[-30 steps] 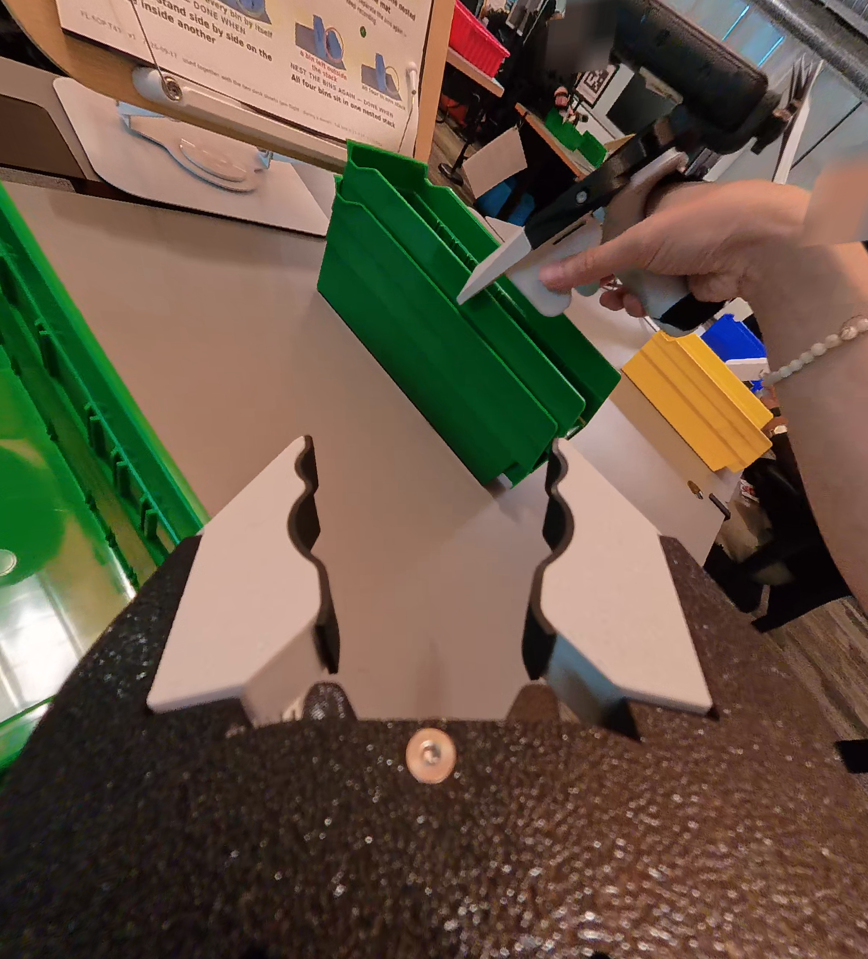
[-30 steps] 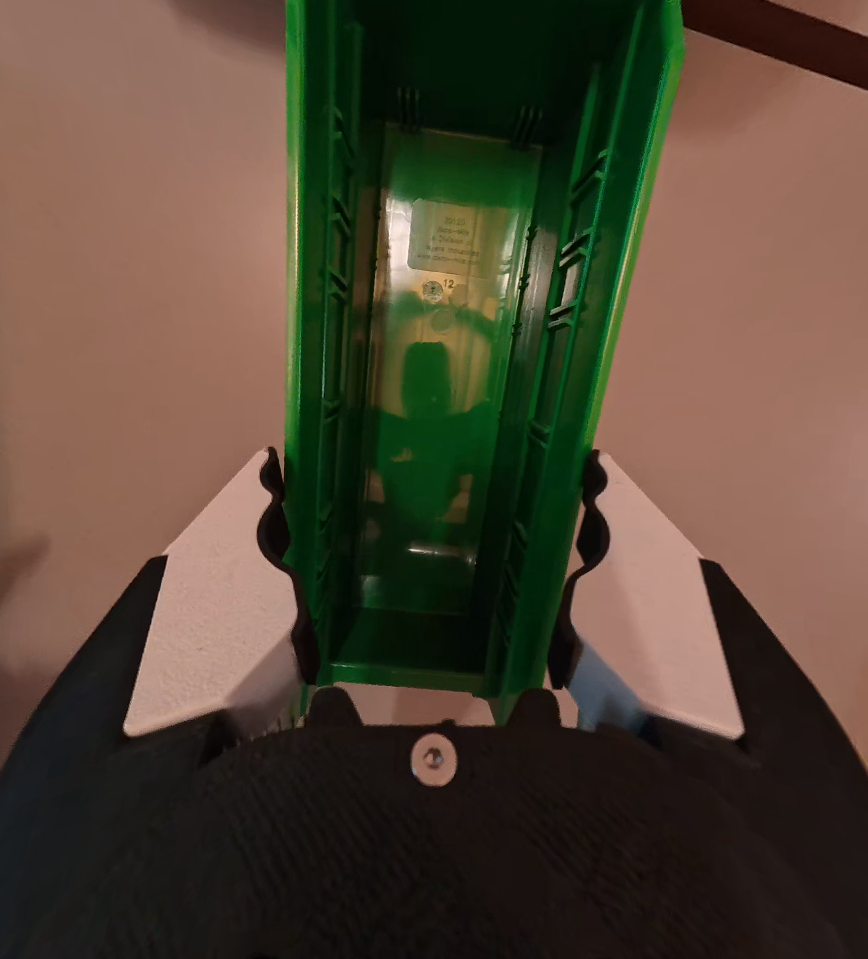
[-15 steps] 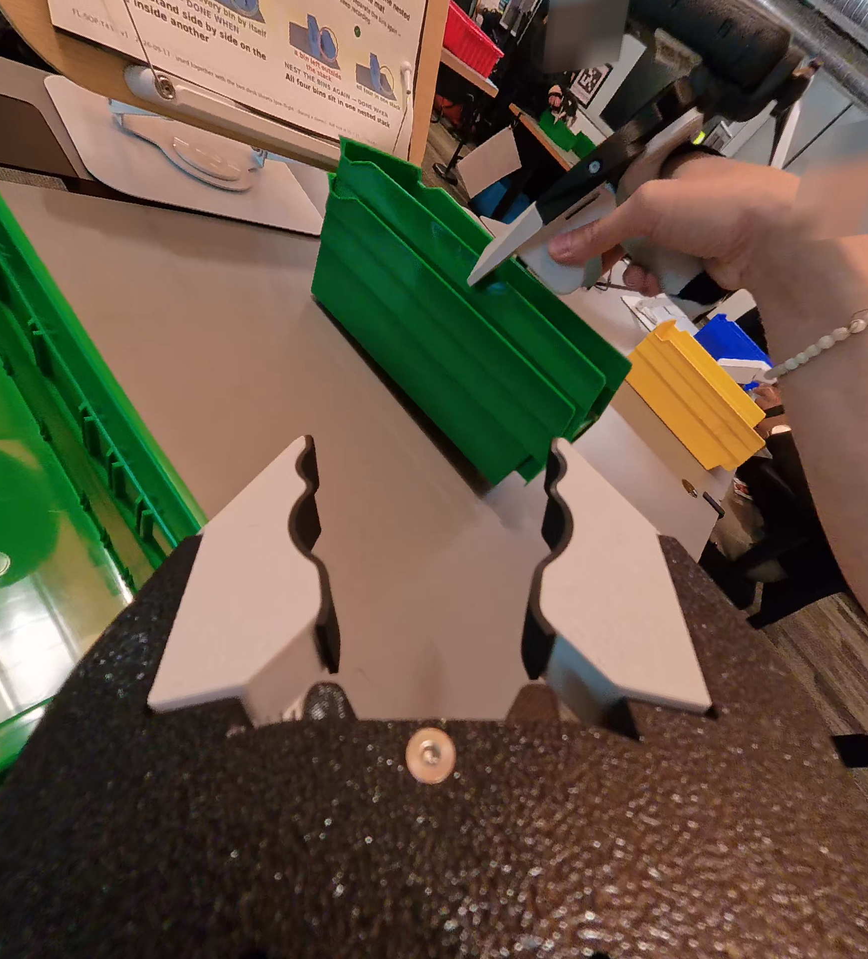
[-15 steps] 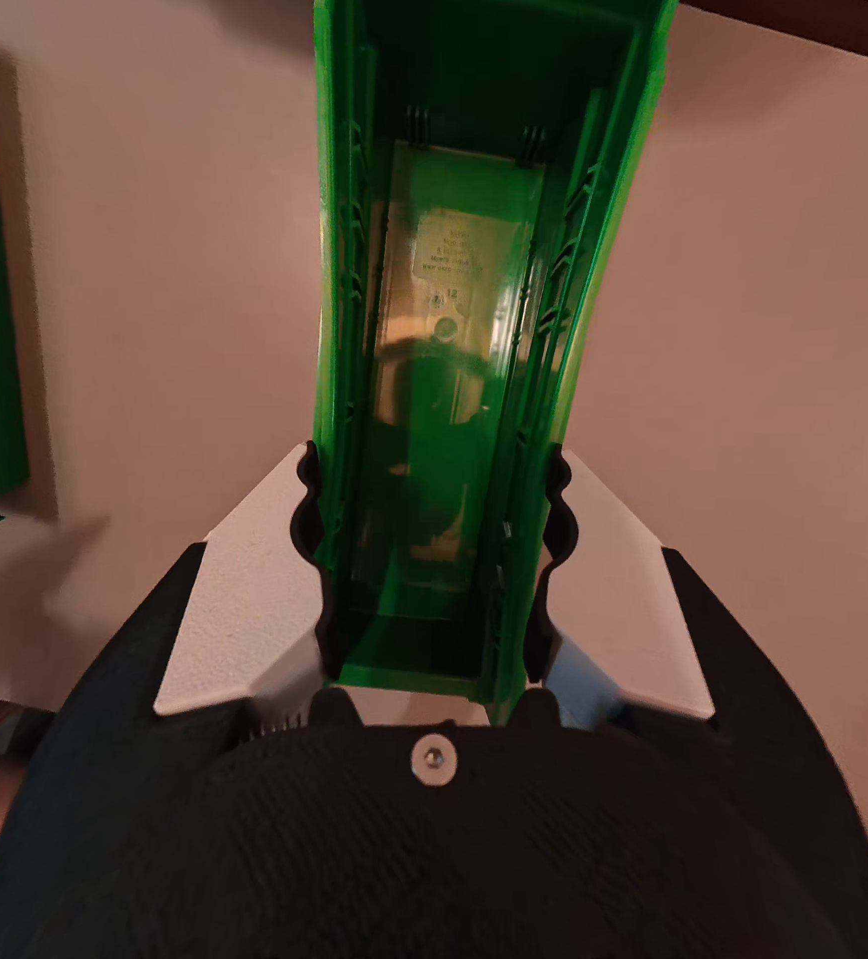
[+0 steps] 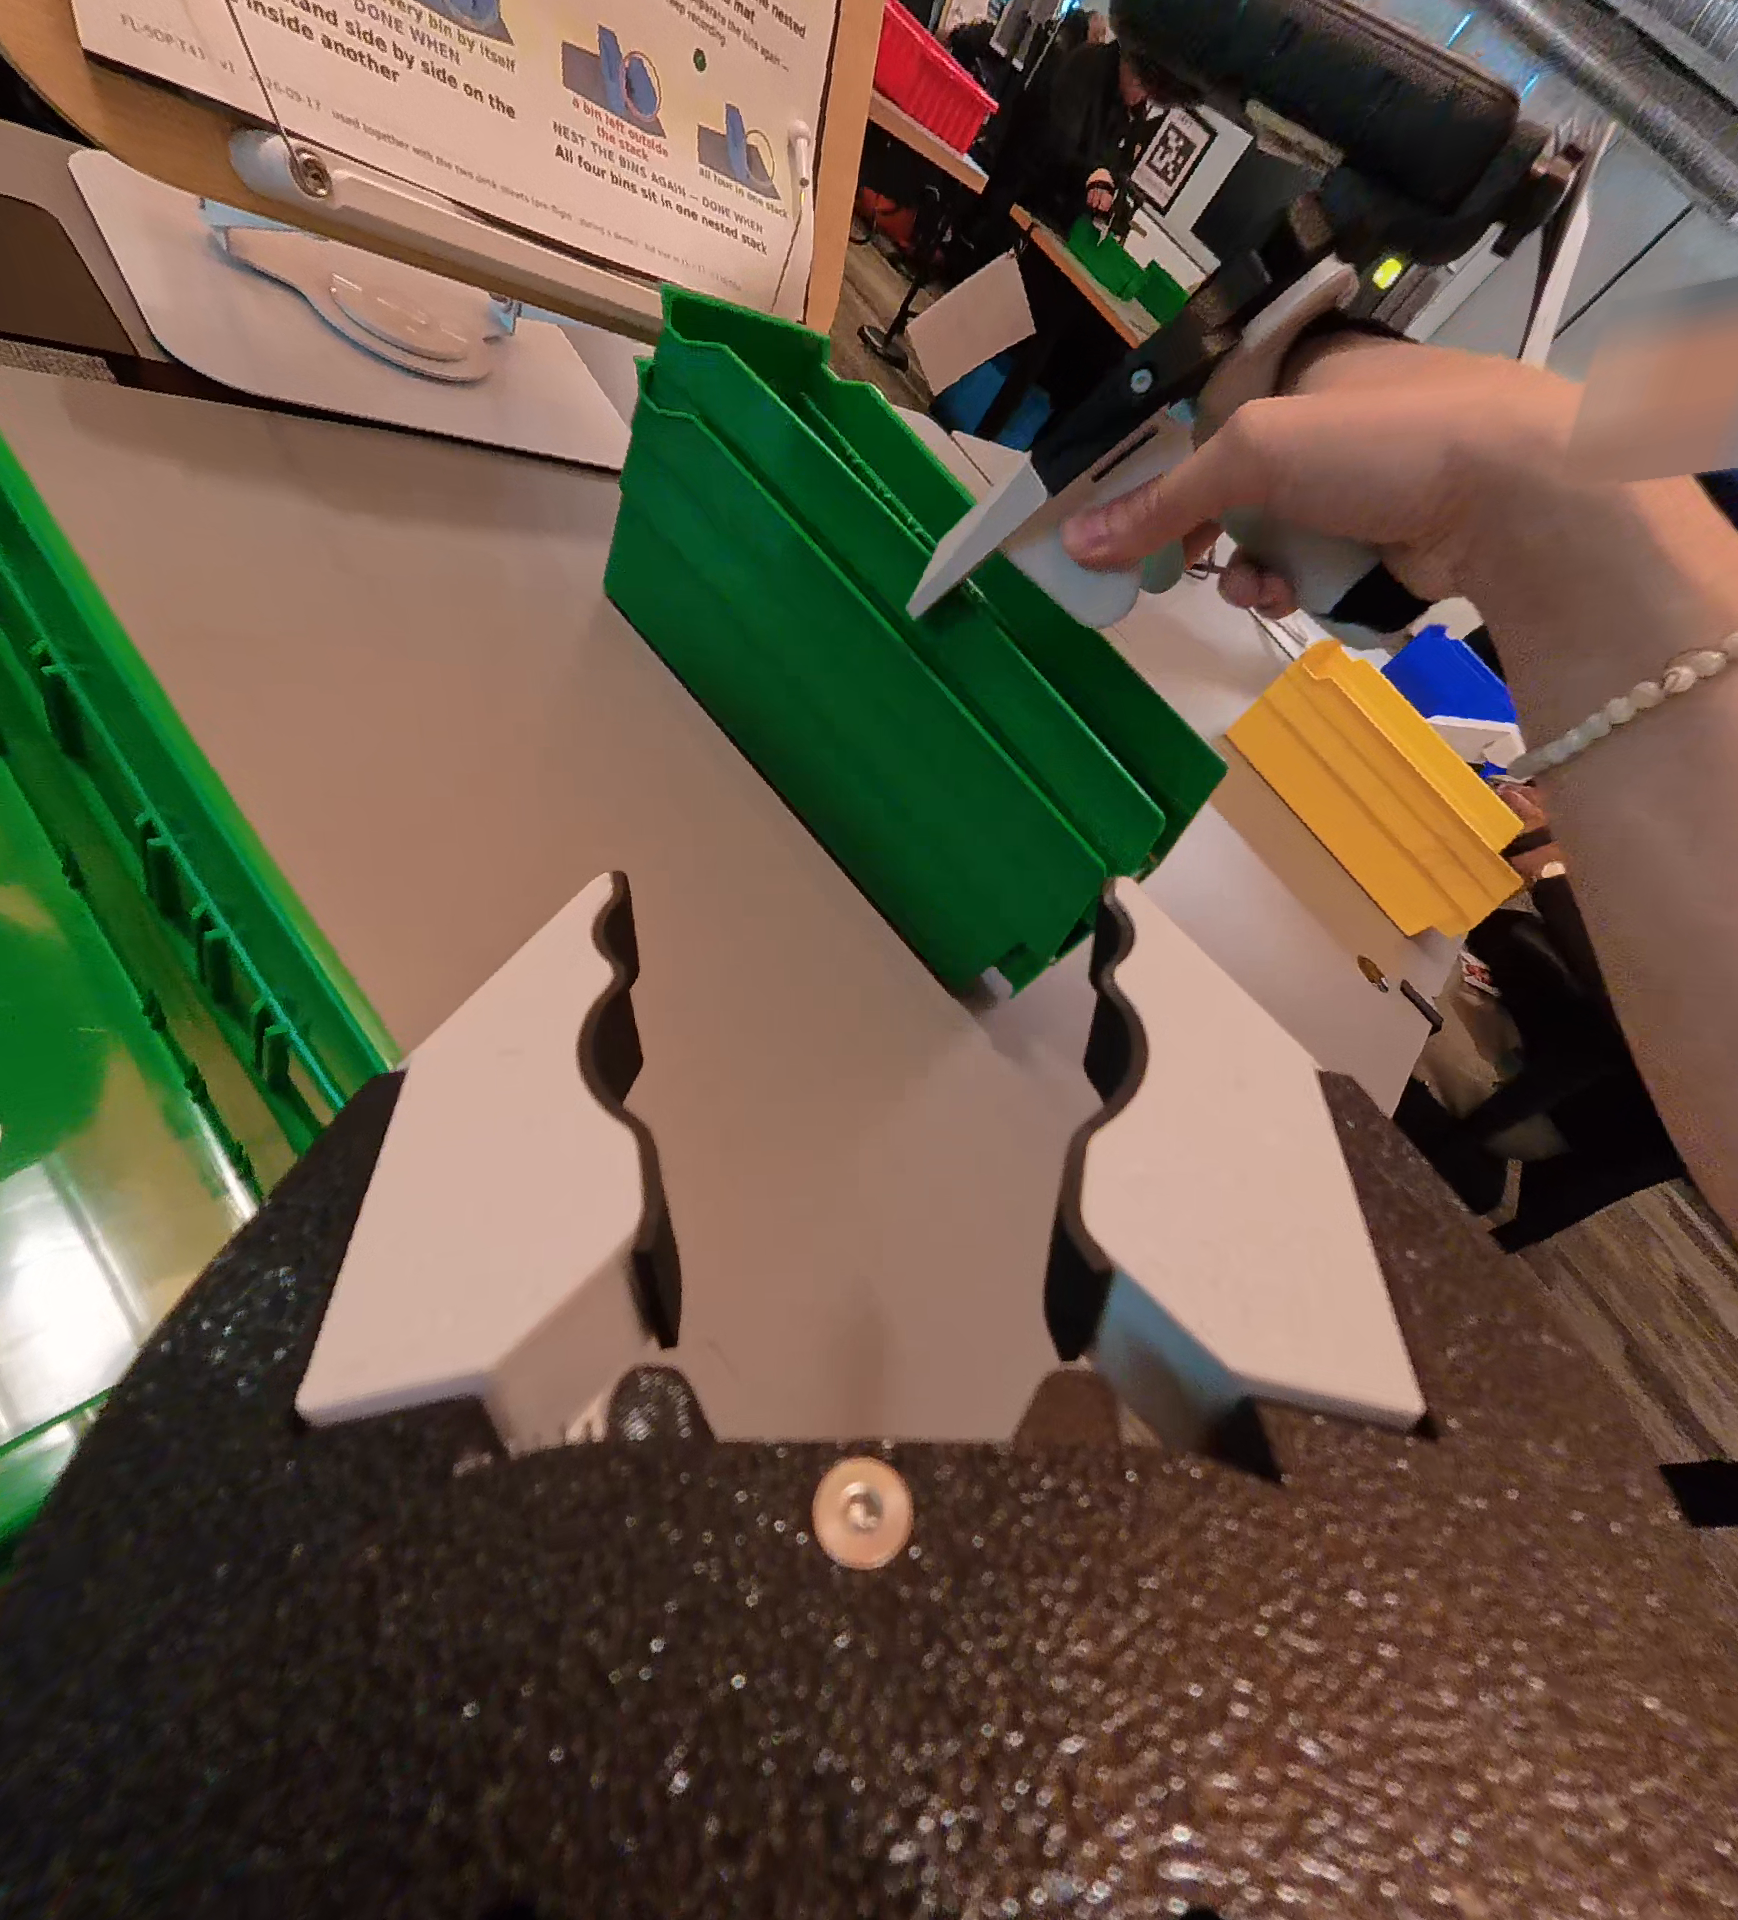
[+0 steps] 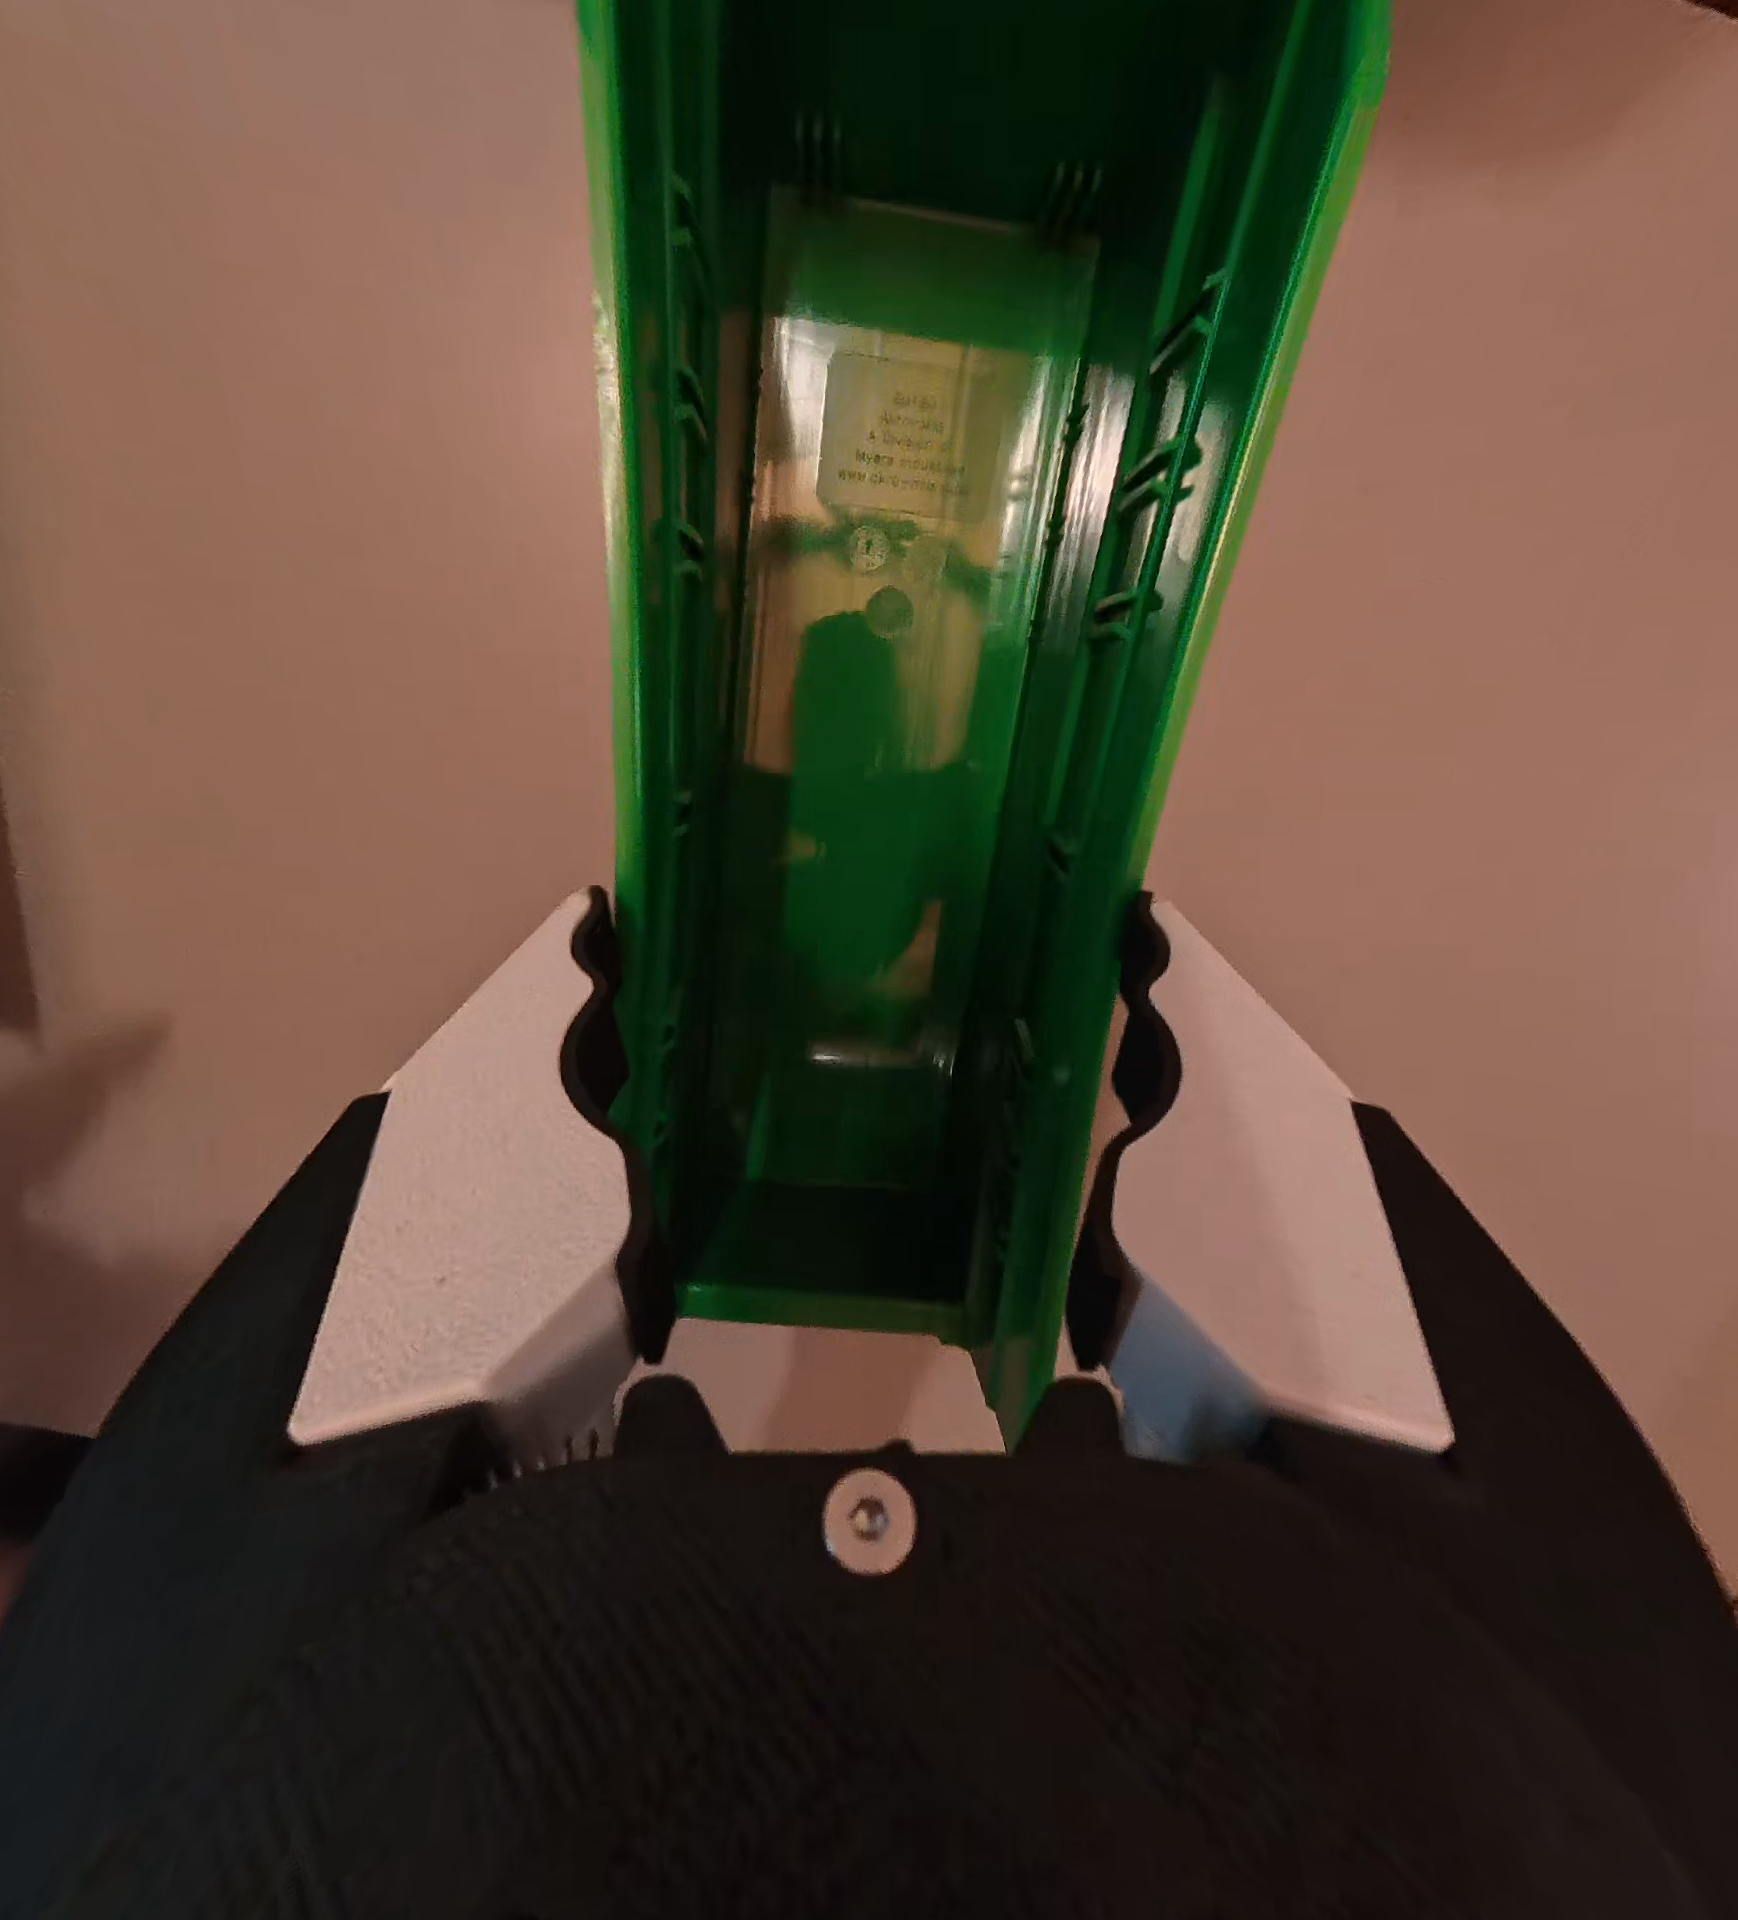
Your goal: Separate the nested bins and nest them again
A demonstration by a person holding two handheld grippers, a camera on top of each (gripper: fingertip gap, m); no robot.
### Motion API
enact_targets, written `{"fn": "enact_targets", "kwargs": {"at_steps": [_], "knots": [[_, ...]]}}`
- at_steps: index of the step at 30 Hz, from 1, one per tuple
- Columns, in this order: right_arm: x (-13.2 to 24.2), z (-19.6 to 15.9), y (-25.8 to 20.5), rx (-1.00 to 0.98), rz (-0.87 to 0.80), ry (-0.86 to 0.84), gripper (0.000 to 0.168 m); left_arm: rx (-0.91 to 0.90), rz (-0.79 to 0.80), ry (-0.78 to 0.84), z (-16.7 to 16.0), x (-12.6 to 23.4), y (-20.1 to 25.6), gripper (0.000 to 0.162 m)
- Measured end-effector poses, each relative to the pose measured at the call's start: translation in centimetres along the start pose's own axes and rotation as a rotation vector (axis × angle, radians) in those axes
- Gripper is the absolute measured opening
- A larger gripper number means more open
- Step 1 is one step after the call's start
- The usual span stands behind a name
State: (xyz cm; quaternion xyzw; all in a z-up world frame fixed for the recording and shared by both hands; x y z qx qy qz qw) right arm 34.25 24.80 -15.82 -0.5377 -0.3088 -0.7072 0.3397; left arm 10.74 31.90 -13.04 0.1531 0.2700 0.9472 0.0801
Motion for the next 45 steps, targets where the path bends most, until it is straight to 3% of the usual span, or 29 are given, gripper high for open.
{"fn": "enact_targets", "kwargs": {"at_steps": [5,23,31,45], "knots": [[-0.2,0.2,0.2,-0.009,0.012,-0.032,0.108,0.007,-0.004,0.002,0.0,0.0,0.0,0.086],[-1.0,0.8,0.0,-0.033,0.058,-0.001,0.116,0.007,-0.012,-0.013,-0.3,-0.4,0.2,0.086],[-0.6,0.9,-0.1,-0.029,0.073,-0.011,0.091,0.012,-0.014,-0.014,-0.3,-0.2,0.1,0.086],[2.0,1.6,-0.3,-0.022,0.089,0.044,0.082,-0.007,-0.021,-0.021,-0.3,-0.4,0.8,0.086]]}}
Point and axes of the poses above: each gripper's, where its closed fingertips meet, x back along the fingers, z out of its top, y = z × x across the jaws, the point moved 2 cm from there along x, back along the fingers, and after that the axes turned 4 degrees about -z, right-handed, at the moved point
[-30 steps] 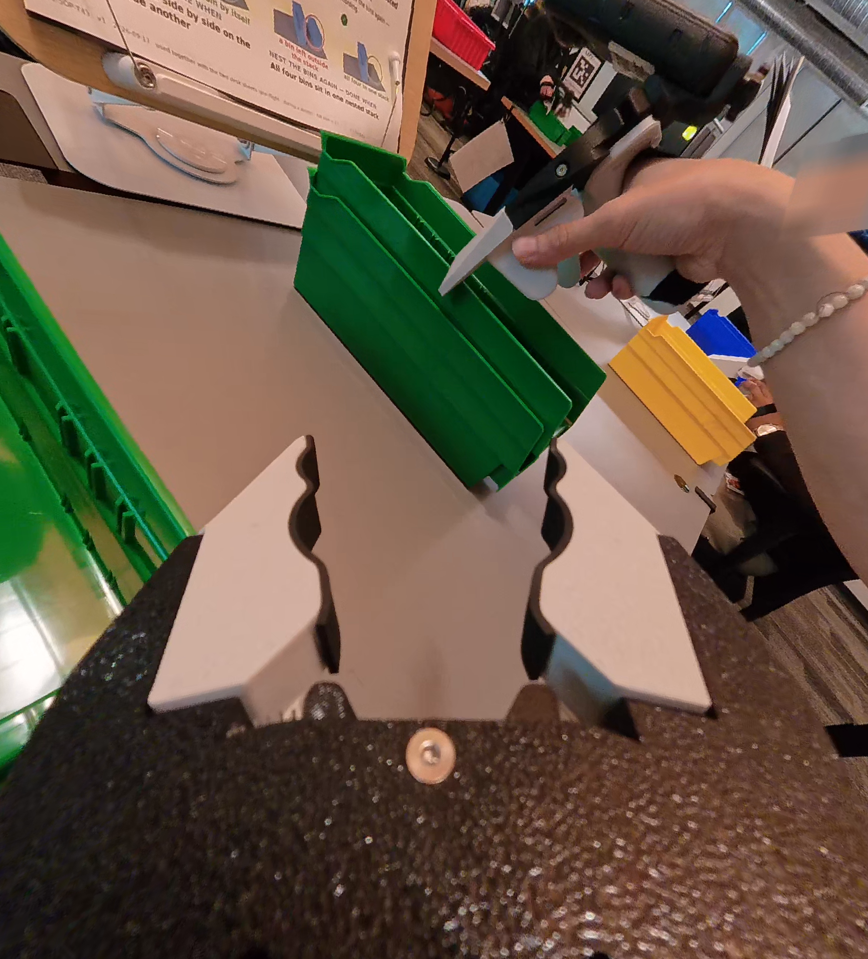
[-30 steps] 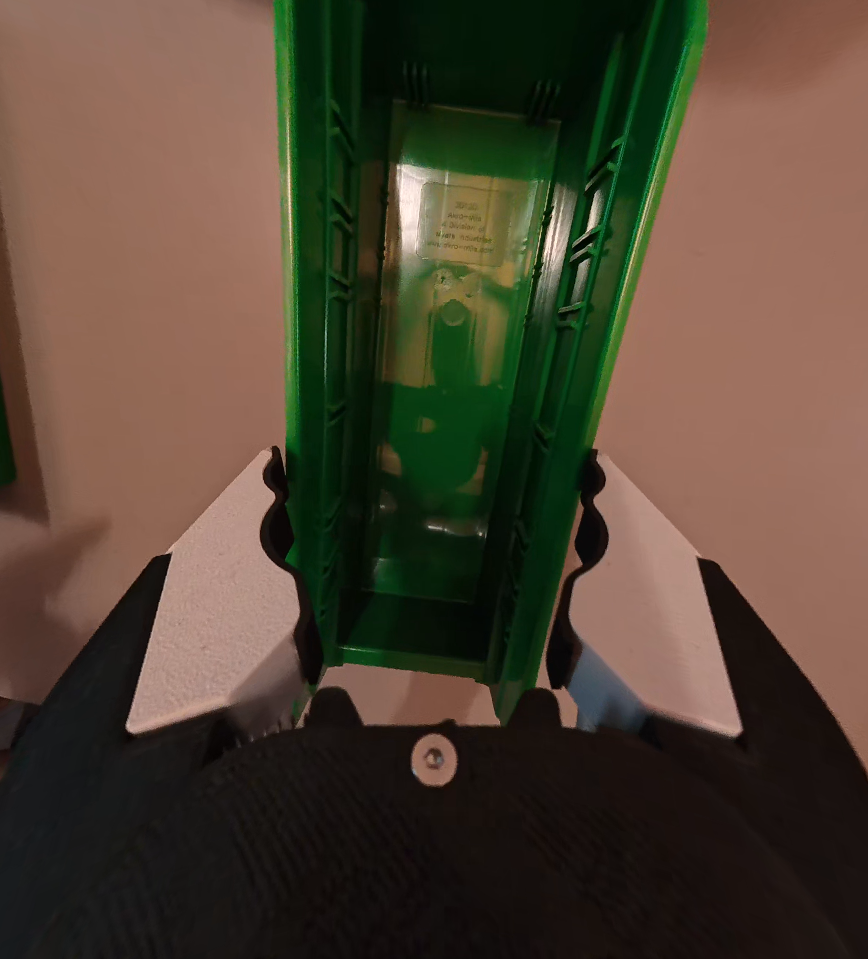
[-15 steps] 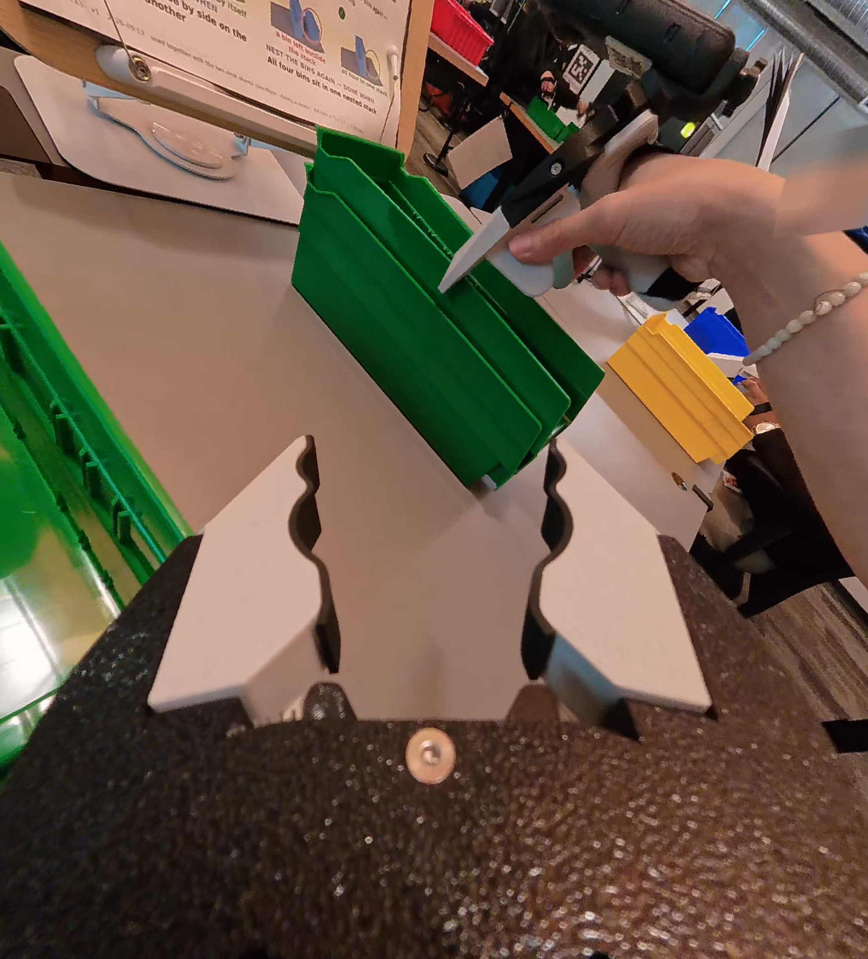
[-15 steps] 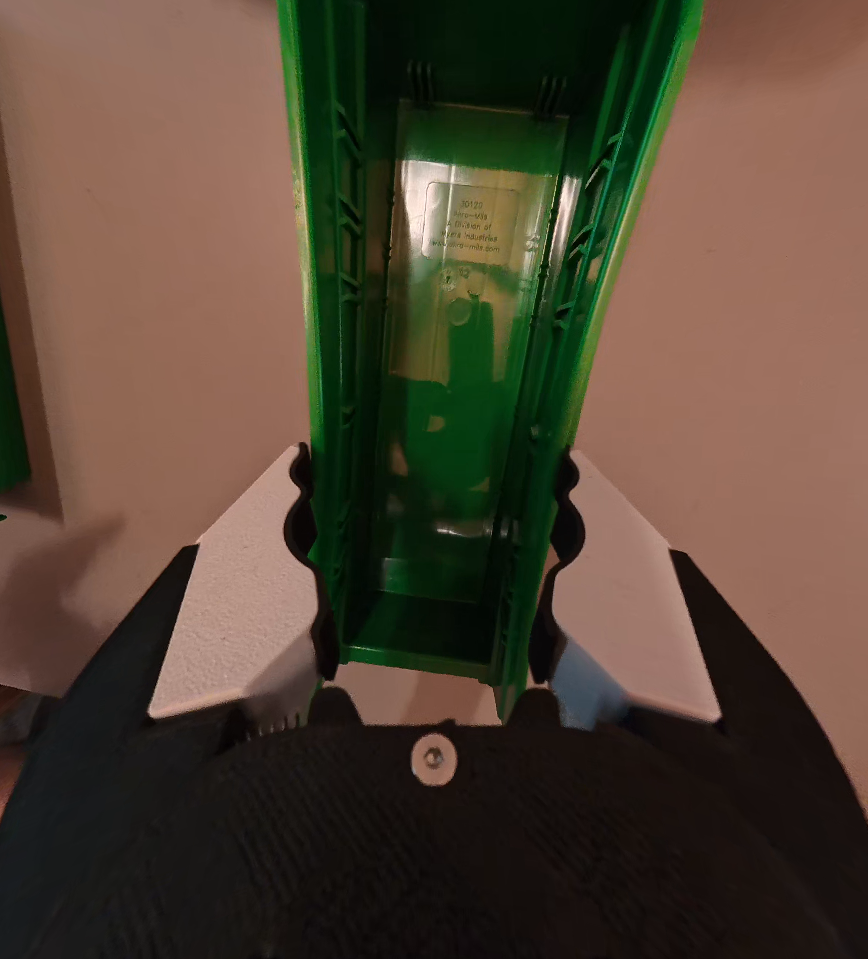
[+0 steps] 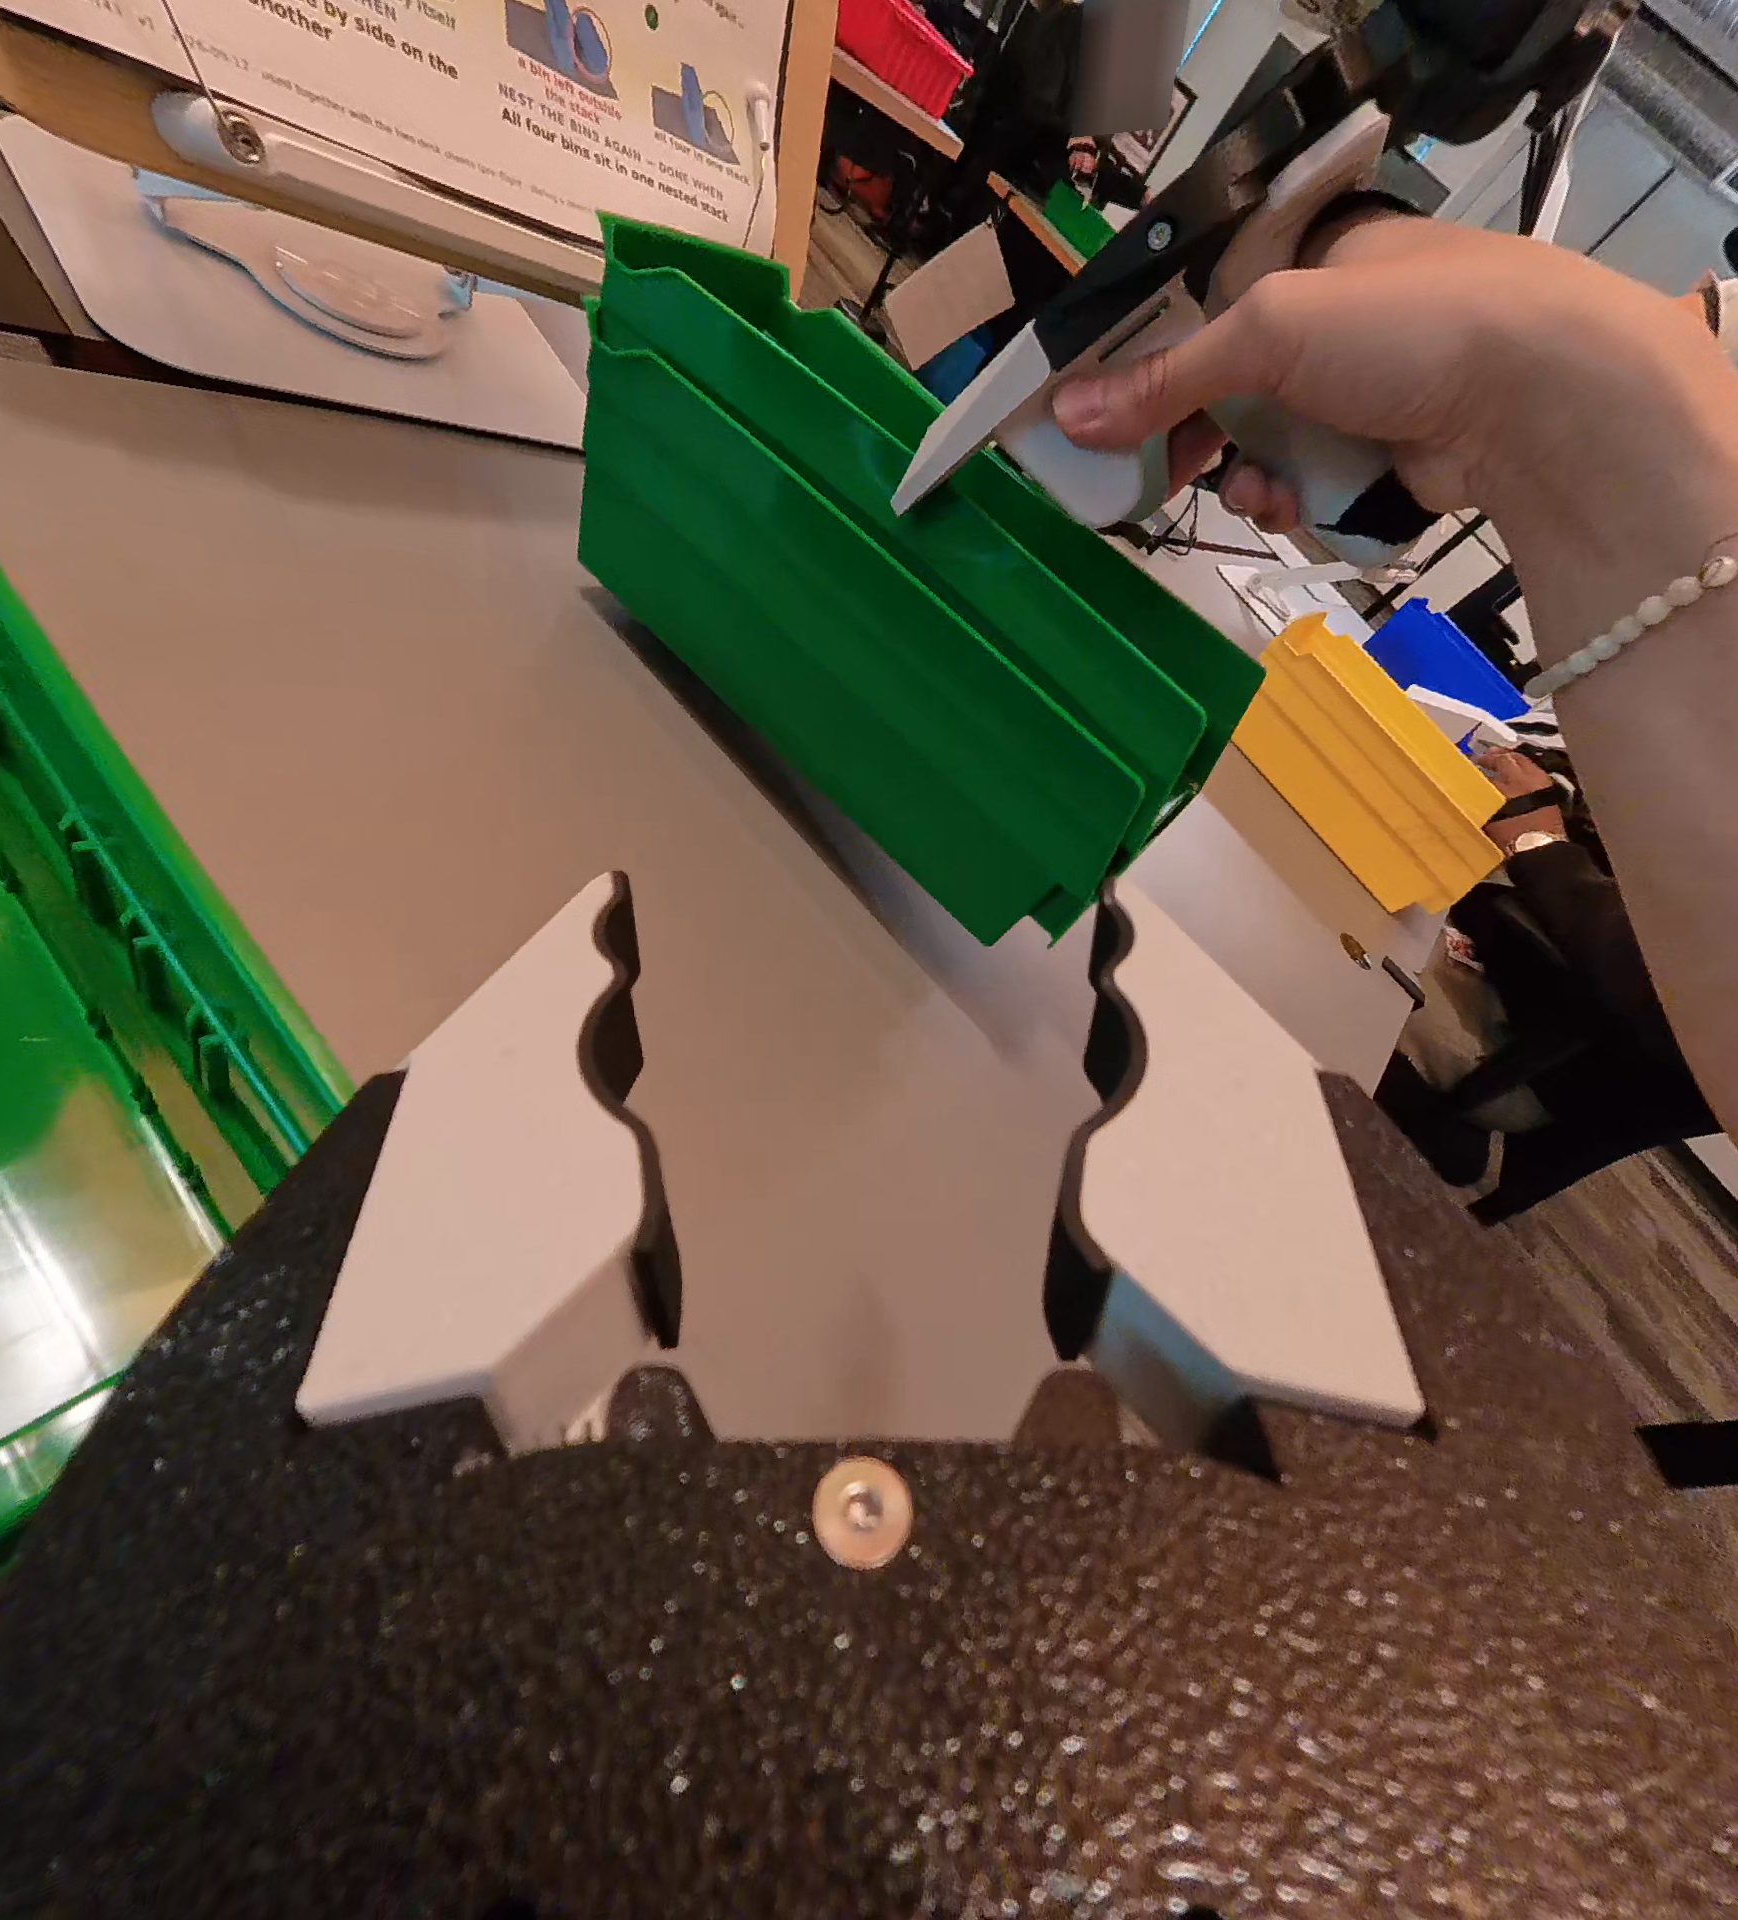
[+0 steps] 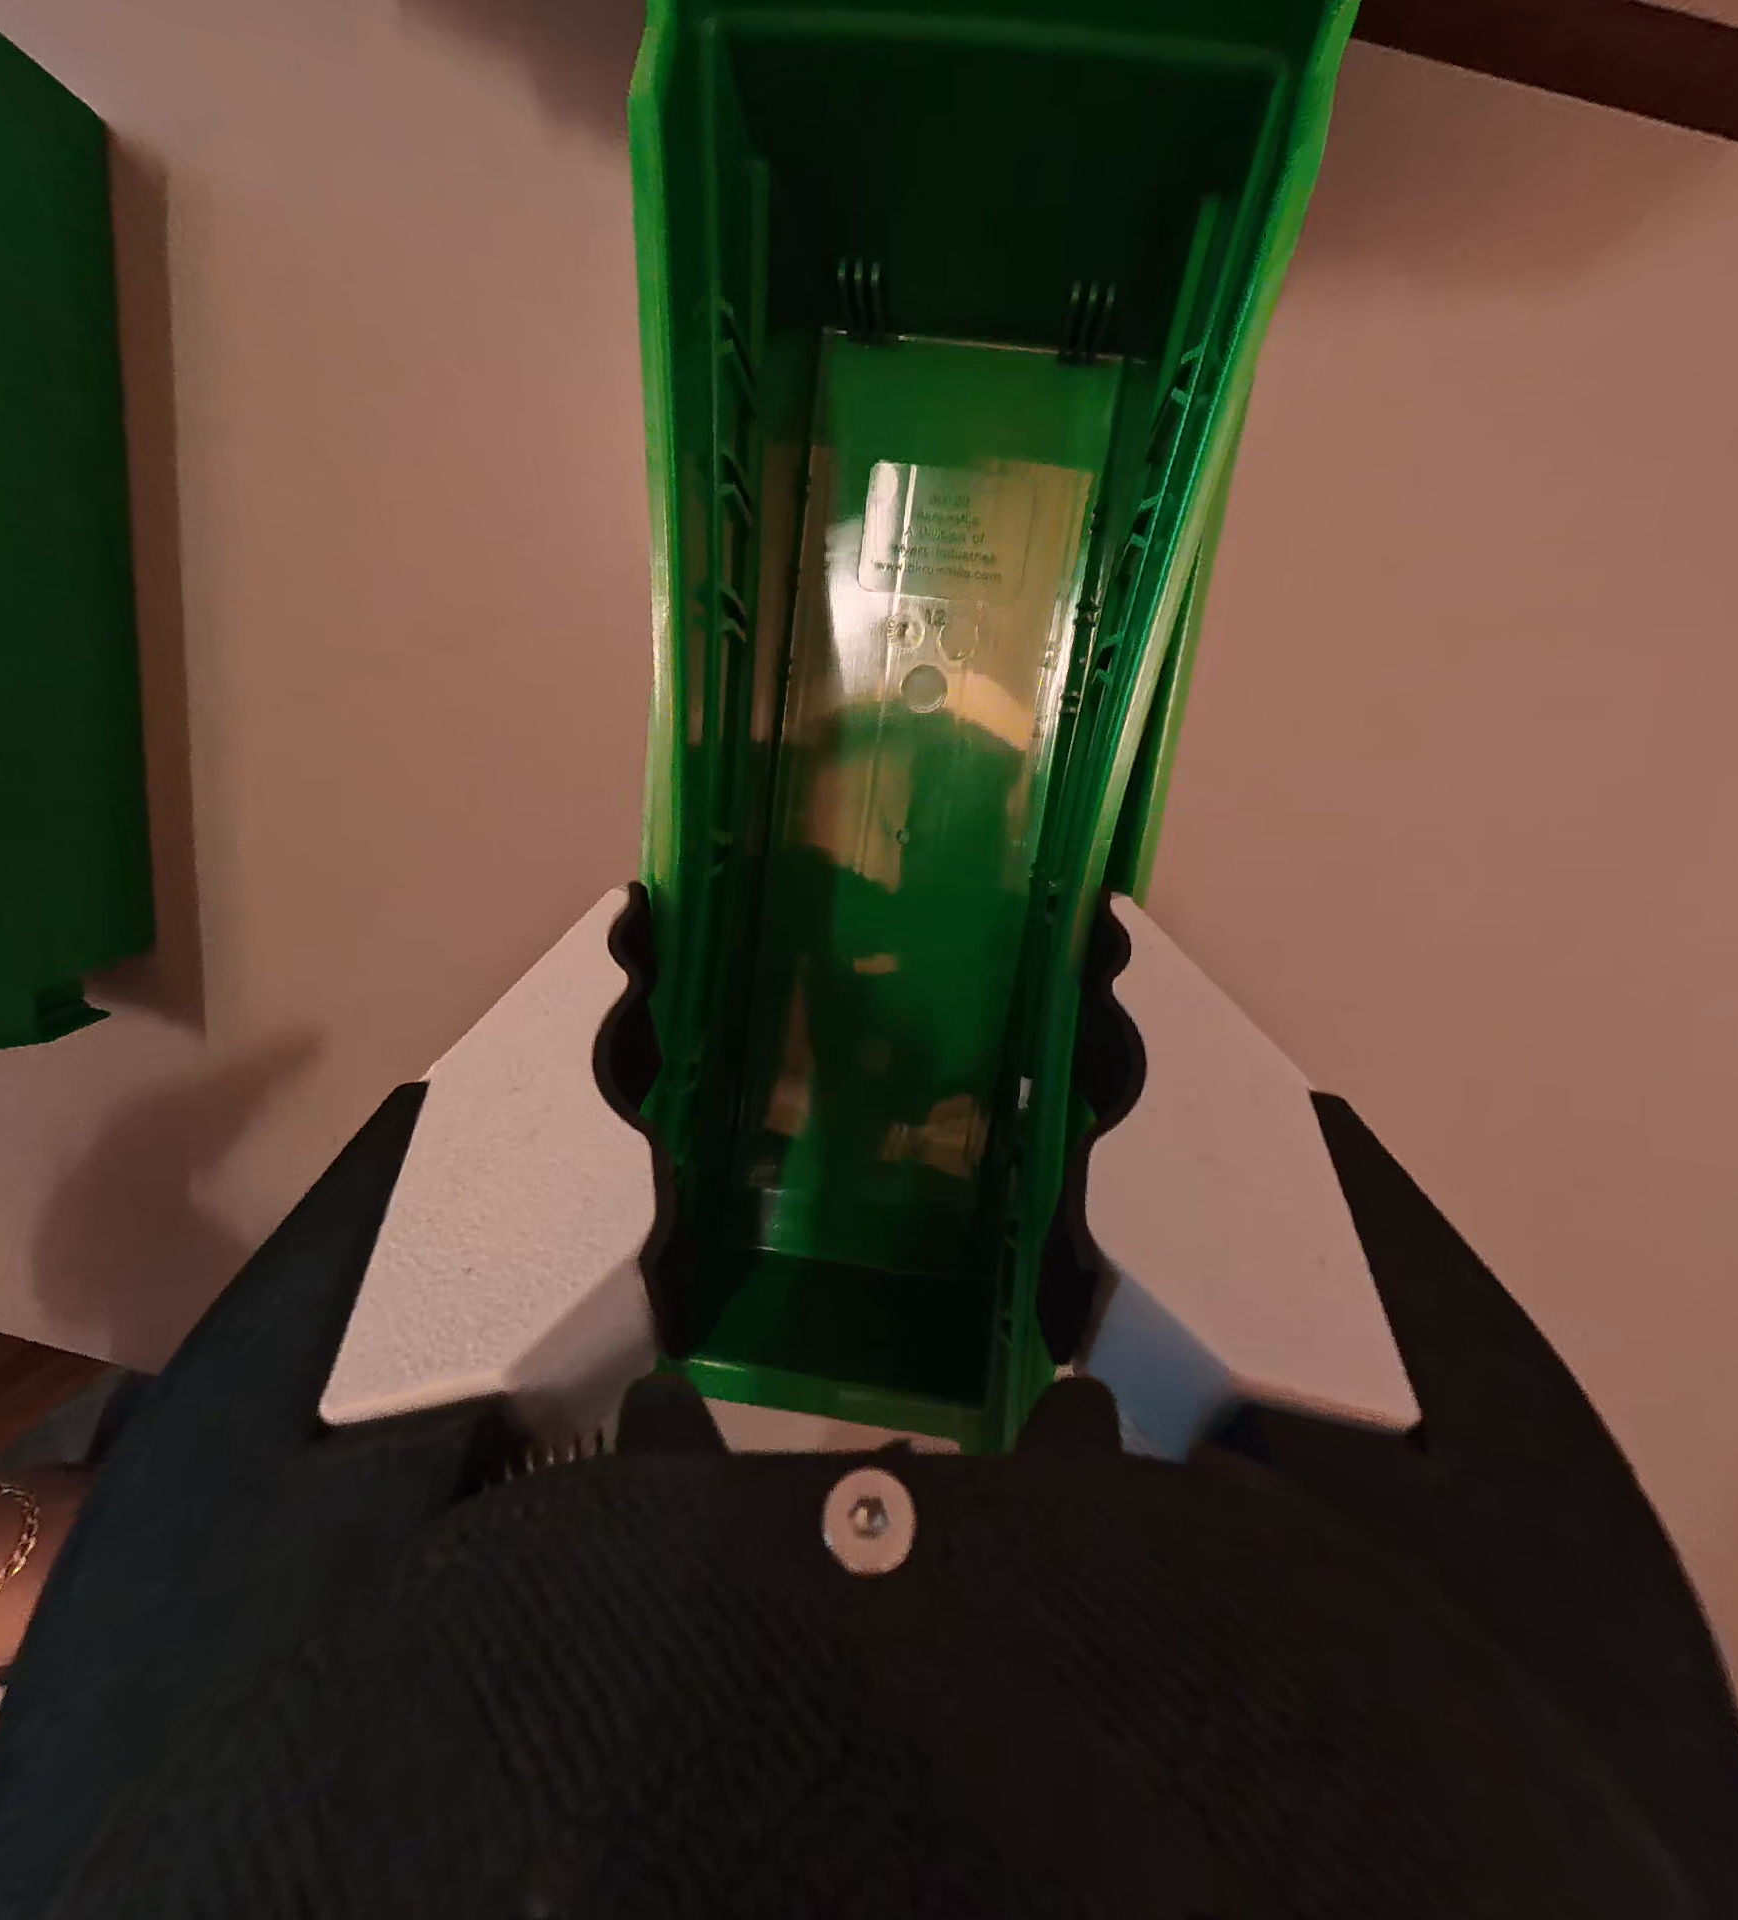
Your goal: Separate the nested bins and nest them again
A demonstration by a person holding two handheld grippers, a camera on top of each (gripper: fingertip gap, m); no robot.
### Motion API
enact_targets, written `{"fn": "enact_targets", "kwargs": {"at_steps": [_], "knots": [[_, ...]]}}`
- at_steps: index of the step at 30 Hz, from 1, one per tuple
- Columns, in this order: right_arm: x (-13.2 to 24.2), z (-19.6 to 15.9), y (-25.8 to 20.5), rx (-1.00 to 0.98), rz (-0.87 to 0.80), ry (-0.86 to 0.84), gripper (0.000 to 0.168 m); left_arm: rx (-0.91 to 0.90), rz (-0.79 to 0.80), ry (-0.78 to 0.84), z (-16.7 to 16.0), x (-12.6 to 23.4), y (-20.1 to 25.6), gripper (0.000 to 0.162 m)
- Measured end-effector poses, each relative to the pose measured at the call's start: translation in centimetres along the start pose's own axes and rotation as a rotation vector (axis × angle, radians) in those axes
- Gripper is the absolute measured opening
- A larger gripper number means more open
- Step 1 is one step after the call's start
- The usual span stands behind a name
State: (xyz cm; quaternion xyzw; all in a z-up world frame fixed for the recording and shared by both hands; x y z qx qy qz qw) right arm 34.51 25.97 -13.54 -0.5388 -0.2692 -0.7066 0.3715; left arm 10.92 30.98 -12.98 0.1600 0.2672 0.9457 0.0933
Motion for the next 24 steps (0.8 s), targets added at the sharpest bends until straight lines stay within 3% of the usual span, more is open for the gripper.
{"fn": "enact_targets", "kwargs": {"at_steps": [24], "knots": [[0.6,0.3,0.0,-0.026,0.012,0.036,0.081,-0.014,-0.013,-0.007,-0.1,-0.5,0.8,0.086]]}}
Point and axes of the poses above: each gripper's, where its closed fingertips meet, x back along the fingers, z out of its top, y = z × x across the jaws, the point moved 2 cm from there along x, back along the fingers, and after that the axes turned 4 degrees about -z, right-handed, at the moved point
